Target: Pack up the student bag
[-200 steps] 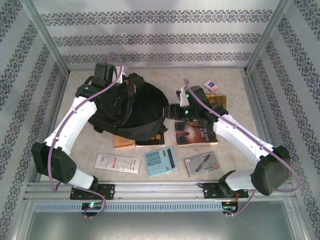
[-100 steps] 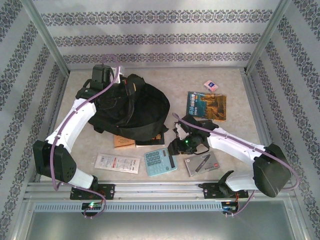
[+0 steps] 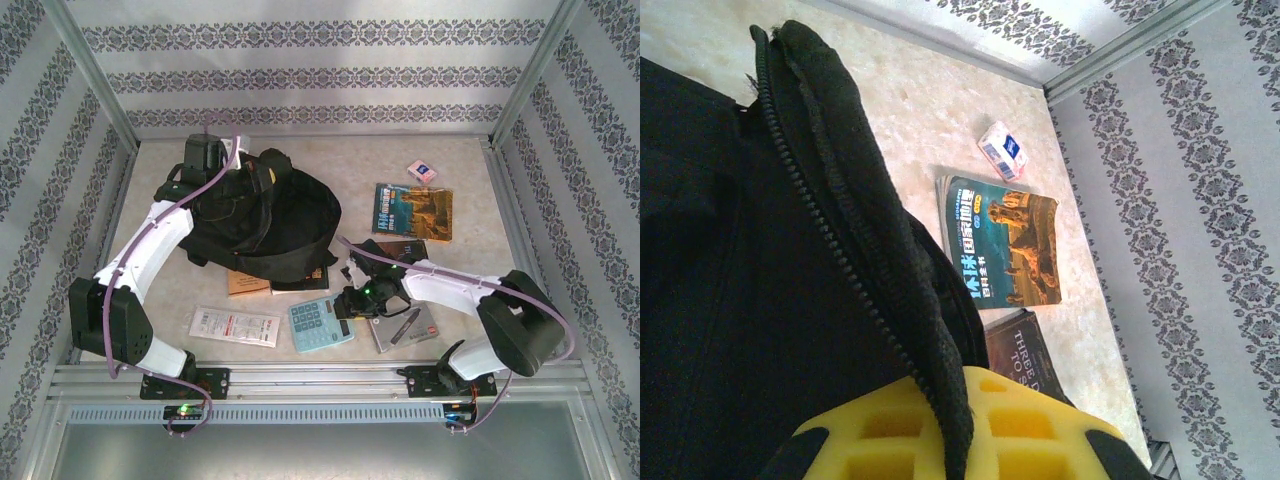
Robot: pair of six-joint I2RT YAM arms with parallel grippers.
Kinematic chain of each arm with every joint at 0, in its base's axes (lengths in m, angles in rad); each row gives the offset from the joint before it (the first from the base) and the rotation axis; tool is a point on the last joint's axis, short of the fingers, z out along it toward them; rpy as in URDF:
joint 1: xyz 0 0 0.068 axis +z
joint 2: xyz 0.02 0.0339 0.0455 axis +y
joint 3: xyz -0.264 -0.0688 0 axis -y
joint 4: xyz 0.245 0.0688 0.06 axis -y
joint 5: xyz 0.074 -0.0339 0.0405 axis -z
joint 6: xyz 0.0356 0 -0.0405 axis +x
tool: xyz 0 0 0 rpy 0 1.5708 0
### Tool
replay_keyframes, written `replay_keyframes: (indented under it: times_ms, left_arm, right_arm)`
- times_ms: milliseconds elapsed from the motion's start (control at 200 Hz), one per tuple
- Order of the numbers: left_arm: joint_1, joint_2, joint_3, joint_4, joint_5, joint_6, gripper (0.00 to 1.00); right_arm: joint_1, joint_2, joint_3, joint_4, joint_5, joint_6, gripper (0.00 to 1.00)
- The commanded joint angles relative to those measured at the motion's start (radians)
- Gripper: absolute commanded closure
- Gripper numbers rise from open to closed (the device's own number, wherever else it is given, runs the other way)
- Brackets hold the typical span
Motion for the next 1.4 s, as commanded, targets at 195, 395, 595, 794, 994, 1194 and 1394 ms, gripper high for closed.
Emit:
replay_keyframes:
  times_ms: [195, 395, 595, 794, 994, 1194, 1394]
  left_arm:
    - [0.025, -0.045, 0.009, 0.086, 0.038, -0.027, 1.0]
    - [0.031, -0.037, 0.018, 0.084, 0.037, -0.037, 1.0]
    - [0.037, -0.036, 0.065, 0.047, 0.029, -0.032, 1.0]
    - [0.038, -0.031, 0.117, -0.002, 0.025, -0.024, 1.0]
    - [0.037, -0.007, 0.189, -0.044, 0.033, -0.025, 1.0]
    - [0.036, 0.009, 0.219, -0.048, 0.056, -0.04, 1.0]
    - [0.034, 0.028, 0.23, -0.02, 0.092, -0.071, 1.0]
  right_arm:
    - [0.016, -0.048, -0.034, 0.013, -0.015, 0.015, 0.86]
    - [-0.018, -0.234, 0.012, -0.096, -0.021, 0.033, 0.88]
    - [-0.145, -0.374, 0.137, -0.14, -0.101, 0.083, 0.88]
    - [-0.259, -0.348, 0.344, -0.145, -0.06, 0.168, 0.9]
    - [-0.27, -0.112, 0.597, -0.18, 0.076, 0.288, 0.92]
    - [-0.247, 0.222, 0.955, -0.384, 0.225, 0.272, 0.92]
    - [-0.181, 0.49, 1.226, -0.452, 0.158, 0.229, 0.88]
